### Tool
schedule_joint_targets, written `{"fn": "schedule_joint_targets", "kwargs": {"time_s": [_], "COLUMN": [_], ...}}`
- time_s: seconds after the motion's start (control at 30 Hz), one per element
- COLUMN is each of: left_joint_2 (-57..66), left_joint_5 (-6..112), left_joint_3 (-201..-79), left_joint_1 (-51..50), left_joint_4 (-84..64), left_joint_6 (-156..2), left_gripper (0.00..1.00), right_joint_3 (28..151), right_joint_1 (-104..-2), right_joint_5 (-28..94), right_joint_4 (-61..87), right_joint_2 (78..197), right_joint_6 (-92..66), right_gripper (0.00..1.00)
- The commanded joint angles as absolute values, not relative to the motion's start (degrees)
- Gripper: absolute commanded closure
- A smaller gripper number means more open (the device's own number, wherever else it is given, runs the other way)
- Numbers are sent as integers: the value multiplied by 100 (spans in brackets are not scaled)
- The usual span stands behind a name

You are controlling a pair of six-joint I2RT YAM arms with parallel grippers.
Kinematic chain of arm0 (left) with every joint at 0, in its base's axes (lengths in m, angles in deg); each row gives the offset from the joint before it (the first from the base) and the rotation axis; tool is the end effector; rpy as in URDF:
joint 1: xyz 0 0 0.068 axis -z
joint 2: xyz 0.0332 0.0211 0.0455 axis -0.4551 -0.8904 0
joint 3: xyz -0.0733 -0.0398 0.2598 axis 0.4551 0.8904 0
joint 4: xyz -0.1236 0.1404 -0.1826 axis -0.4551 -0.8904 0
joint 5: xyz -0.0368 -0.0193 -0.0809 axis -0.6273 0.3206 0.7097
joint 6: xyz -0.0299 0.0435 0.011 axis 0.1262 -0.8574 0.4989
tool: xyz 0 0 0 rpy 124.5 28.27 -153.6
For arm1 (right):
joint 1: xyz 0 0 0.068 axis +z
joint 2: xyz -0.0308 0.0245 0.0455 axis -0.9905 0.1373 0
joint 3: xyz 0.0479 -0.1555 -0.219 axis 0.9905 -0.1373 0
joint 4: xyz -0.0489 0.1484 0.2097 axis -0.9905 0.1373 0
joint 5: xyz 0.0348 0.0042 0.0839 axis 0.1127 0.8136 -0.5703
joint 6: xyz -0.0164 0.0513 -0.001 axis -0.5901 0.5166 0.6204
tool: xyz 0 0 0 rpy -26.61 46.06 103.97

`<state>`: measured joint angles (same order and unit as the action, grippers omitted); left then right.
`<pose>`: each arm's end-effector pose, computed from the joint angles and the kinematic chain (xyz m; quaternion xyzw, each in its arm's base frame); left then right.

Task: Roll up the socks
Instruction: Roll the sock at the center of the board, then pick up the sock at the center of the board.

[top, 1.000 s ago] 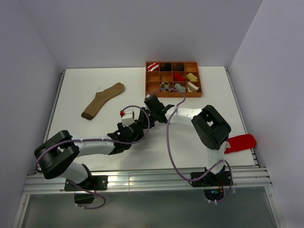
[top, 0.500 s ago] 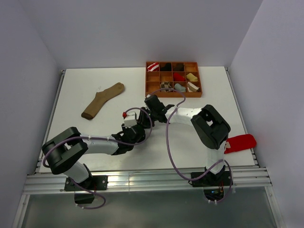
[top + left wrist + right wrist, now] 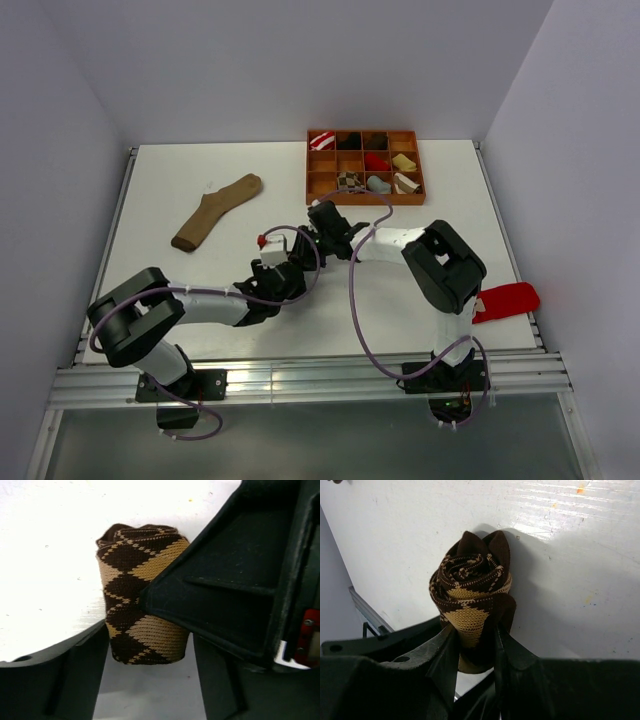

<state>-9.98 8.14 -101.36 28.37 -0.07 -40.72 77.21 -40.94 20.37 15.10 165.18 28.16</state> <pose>0.1758 -0.2179 0.1370 -0.0618 0.8797 -0.1094 0.4586 0.2878 0.2682 0.1506 -0.0081 0.9203 0.3673 0.1345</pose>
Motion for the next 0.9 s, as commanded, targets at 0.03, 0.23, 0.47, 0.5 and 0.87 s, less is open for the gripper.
{"fn": "schedule_joint_targets", "kwargs": {"time_s": [0.03,0.23,0.47,0.5,0.87], "left_joint_2": [-635,489,1607,1703,2126], "left_joint_5": [940,1168,2414,2522,5052], "left_joint_3": [-9913,-10001,-10071,-10132,-10871], "left_joint_1": [2610,2575,1689,1400,-1193], "left_joint_4": [111,-697,-1382,-1497,-2464], "left_joint_6": [-3792,-3677,-3773,-3826,-4784], "left_gripper": [21,11,9,9,7], "right_joint_3": [7381,7529,8100,8327,10778], "right_joint_1": [-3992,-4185,-4537,-4572,-5143], "right_joint_5": [1616,1888,2082,2239,3075], "right_joint_4": [1893,1971,2462,2568,4053], "right_joint_2": [16601,16390,16126,16100,16451], "right_joint_6": [2632,2149,1016,849,-1313], "right_gripper": [95,100,100,100,100]}}
